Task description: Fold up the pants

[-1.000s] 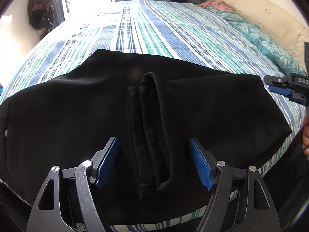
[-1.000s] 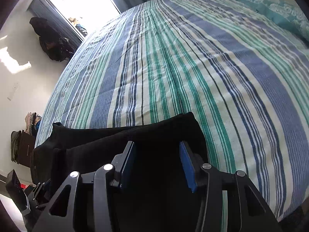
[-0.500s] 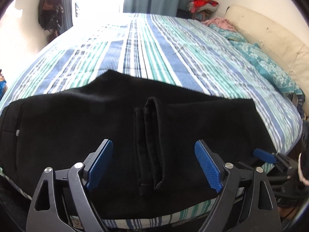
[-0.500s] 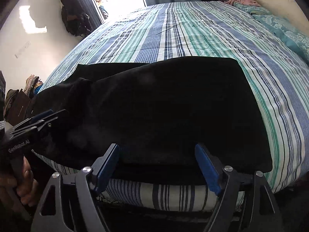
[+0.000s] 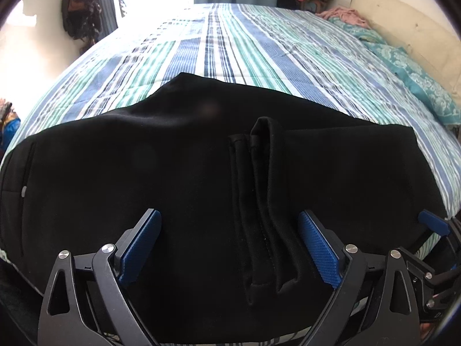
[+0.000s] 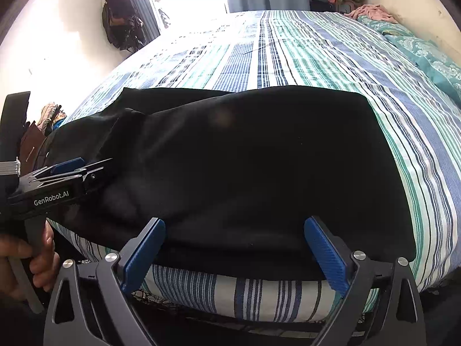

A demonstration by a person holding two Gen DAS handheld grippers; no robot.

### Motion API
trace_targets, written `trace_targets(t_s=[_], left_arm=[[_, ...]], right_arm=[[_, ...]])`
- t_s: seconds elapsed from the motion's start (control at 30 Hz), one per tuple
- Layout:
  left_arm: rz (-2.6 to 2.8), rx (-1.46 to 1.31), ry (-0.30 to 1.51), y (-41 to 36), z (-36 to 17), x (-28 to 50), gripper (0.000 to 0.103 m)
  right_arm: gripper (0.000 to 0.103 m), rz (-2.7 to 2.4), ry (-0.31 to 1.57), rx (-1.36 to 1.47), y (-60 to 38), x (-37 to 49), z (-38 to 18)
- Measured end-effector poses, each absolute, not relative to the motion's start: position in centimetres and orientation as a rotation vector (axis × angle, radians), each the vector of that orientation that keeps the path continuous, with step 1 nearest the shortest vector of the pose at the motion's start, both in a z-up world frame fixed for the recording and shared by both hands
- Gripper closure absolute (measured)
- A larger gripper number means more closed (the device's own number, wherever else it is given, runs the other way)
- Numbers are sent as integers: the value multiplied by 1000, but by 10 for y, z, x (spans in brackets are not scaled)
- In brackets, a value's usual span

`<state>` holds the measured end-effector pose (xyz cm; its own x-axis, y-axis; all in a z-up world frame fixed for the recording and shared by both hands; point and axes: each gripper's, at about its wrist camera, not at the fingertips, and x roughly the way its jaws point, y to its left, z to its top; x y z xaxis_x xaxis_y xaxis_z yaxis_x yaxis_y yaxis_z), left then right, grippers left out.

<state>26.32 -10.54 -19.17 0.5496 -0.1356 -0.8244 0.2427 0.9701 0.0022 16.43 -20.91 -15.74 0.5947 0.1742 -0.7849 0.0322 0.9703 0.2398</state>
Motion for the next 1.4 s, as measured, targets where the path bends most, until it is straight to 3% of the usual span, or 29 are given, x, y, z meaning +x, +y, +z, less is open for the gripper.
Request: trace_targets(t_s=[0.83,1.4], left_arm=[[-206,-3,873,-75,-152,253,5],[-133,-57,890,-51,-154,258,5]], right_arm=[[0,57,932,210,-202,168,-158],[0,49,926,188,-199,167,-159]])
